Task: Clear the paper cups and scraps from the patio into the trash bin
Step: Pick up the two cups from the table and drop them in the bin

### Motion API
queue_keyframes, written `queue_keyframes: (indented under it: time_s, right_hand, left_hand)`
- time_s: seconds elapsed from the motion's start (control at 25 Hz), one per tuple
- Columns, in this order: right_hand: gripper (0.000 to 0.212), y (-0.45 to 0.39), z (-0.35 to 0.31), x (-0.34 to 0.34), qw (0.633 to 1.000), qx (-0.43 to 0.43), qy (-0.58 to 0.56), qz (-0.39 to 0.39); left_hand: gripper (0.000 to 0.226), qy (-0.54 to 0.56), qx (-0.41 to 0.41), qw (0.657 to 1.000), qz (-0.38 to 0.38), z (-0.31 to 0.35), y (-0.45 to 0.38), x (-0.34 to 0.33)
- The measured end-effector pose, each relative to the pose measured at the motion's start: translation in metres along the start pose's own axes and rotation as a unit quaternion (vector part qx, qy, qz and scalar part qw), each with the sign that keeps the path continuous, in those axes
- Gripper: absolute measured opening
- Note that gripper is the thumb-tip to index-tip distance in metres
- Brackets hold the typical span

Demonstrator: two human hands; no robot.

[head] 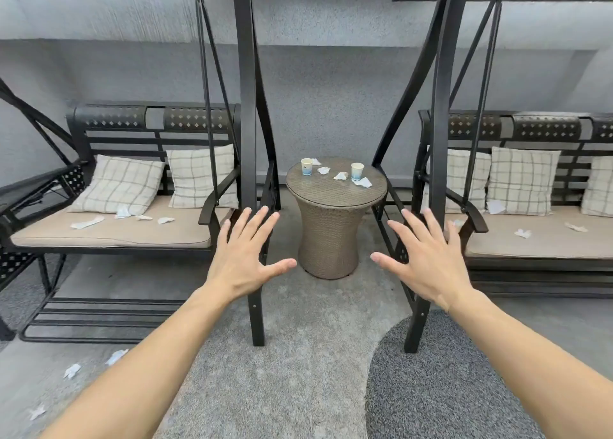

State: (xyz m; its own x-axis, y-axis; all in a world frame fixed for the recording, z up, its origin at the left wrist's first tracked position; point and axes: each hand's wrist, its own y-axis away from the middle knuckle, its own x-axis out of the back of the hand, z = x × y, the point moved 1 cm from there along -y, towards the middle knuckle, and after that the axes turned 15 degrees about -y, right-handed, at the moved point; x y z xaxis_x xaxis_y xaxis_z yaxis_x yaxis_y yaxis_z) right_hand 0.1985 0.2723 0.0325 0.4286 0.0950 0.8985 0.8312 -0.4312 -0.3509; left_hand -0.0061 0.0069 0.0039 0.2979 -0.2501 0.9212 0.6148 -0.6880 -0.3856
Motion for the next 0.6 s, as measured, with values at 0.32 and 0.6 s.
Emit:
queue_keyframes:
  time_s: [0.32,0.6]
  right_hand:
    - [0.090,-0.107,0.091,-0.030,1.000,0.010,-0.005,-0.001]
    - [0.089,-0.202,0.164,-0.048,0.999,0.002,-0.027,-0.042]
  left_hand:
    - [0.097,0.021,-0.017,0.997,-0.072,0.036,-0.135,-0.054]
    - [0.095,0.053,0.005,0.994,-0.093,0.059,-0.241,-0.090]
